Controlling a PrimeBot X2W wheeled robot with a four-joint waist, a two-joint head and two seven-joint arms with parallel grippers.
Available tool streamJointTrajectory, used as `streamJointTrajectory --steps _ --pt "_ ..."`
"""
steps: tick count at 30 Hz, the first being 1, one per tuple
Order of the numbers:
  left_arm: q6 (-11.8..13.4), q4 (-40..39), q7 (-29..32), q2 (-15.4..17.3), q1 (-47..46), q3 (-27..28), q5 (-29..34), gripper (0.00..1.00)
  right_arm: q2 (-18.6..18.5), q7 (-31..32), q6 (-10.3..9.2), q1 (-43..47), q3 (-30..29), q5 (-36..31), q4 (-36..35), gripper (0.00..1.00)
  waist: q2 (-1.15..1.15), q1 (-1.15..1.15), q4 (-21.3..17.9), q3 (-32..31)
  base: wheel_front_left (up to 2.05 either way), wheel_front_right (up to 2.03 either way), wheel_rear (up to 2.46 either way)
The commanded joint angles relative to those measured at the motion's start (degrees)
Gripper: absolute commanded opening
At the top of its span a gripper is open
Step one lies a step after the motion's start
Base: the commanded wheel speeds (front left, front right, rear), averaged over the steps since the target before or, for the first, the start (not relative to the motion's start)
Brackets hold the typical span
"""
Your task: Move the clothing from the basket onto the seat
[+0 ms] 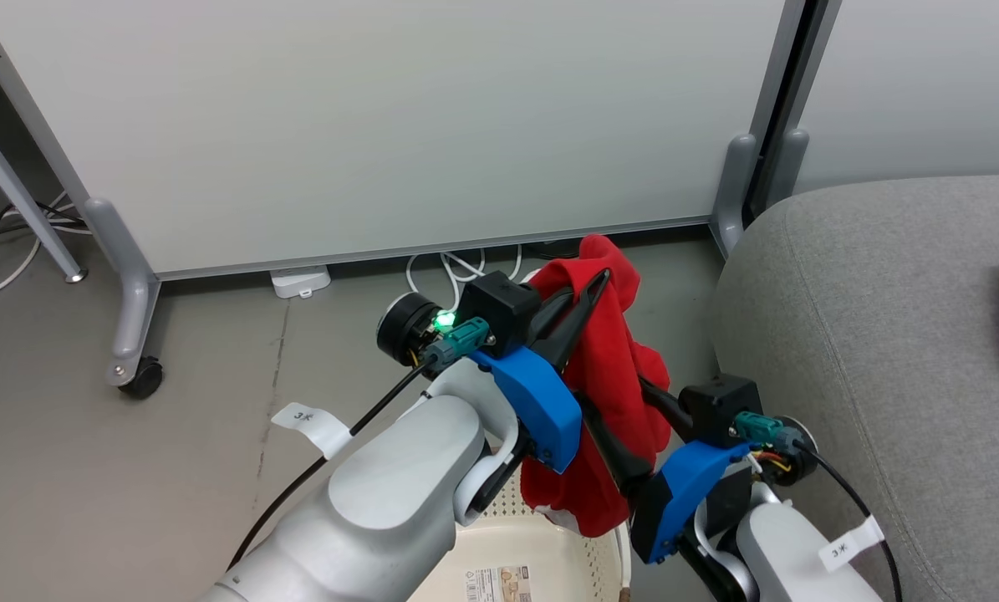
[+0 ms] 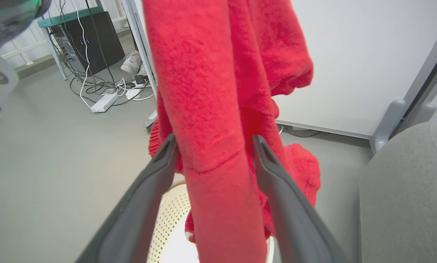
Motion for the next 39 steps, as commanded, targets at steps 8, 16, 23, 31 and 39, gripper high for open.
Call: streamJointTrajectory --steps 8,16,23,31,39 --pt "0.6 -0.8 -0.4 0.0 -1.9 -2.7 -2.1 0.00 -0.1 -3.7 0.03 -8.0 0.6 1.3 10.1 0.00 0.00 0.00 0.8 0.2 0.00 0.00 0.00" --pt "1.1 0.4 -1.0 0.0 -2.6 -4.3 -3.6 0.00 -0.1 -6.8 0.03 -10.6 2.6 3.2 15.0 0.00 0.00 0.00 0.8 -0.1 0.00 0.00 0.00" --pt "1.2 1.5 -1.1 0.0 -2.8 -5.3 -5.0 0.02 -0.1 -8.7 0.03 -11.6 4.0 4.6 16.8 0.00 0.00 0.00 0.2 -0.3 0.00 0.00 0.00" --pt "1.4 2.4 -1.3 0.0 -3.3 -6.0 -6.0 1.00 -0.1 -10.1 0.03 -12.3 4.9 6.2 18.6 0.00 0.00 0.00 -0.2 -0.4 0.00 0.00 0.00" --pt "1.3 3.2 -2.0 0.0 -1.4 -6.5 -6.9 1.00 -0.1 -11.5 0.03 -13.1 4.5 7.5 19.8 0.00 0.00 0.00 -0.3 -0.5 0.00 0.00 0.00"
